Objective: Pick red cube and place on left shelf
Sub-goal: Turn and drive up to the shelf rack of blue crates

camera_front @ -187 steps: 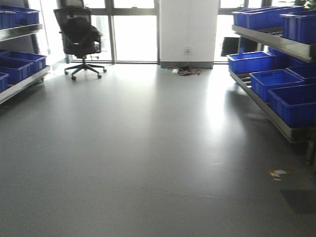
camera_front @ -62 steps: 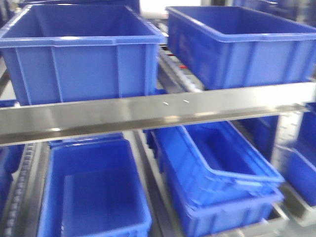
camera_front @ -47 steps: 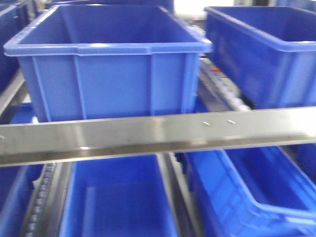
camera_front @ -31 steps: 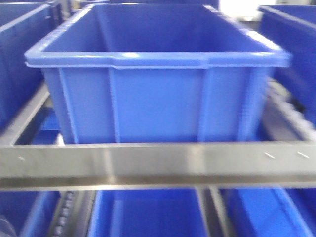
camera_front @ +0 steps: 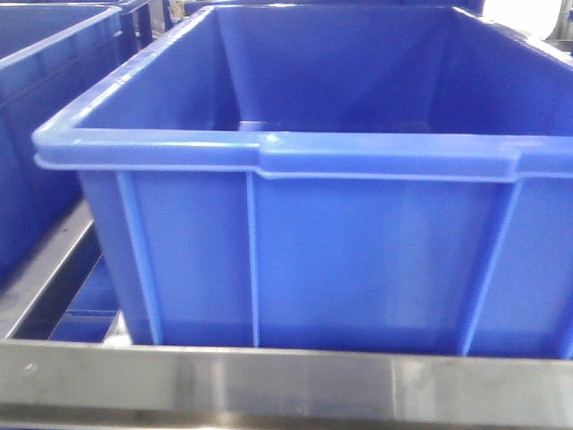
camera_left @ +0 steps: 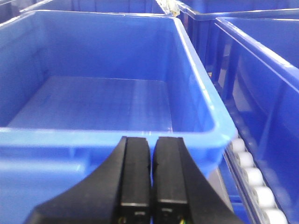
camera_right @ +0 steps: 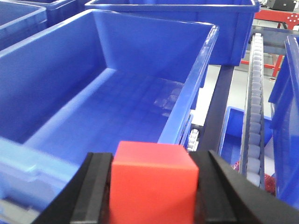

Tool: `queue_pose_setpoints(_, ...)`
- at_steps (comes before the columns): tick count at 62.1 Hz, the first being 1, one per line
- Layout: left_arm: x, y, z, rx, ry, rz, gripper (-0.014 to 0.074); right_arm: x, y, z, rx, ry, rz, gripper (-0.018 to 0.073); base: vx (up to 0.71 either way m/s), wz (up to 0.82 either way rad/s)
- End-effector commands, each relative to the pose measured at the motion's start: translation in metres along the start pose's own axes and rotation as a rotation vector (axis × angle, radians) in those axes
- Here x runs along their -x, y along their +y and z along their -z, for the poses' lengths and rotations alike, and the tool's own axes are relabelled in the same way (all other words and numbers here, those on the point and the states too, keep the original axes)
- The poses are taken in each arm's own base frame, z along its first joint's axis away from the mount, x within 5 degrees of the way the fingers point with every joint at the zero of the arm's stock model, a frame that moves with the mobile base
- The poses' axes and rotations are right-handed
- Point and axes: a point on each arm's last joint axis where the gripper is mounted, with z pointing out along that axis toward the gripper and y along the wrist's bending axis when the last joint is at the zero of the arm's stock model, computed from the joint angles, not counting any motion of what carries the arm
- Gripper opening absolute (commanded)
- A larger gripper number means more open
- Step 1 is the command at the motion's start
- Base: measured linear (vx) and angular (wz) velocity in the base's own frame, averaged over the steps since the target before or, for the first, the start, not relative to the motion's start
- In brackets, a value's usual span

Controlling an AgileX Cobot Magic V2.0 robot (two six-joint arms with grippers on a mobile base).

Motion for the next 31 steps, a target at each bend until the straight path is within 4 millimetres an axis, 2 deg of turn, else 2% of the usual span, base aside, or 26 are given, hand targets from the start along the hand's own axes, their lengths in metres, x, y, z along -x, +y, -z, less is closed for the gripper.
queue_pose_setpoints(1, 0.0007, 0.0005, 0.0002, -0.001, -0.076, 0.006, 0.0102, 0.016, 0.0007, 0.002, 0.006, -0.101, 0.024, 0.0139, 0.07, -0.19)
queue_pose_setpoints(31, 0.0007, 0.0005, 0.0002, -0.001, -0.076, 0.006, 0.0102, 0.016, 0.0007, 0.002, 0.006, -0.101, 0.024, 0.0139, 0.03, 0.01)
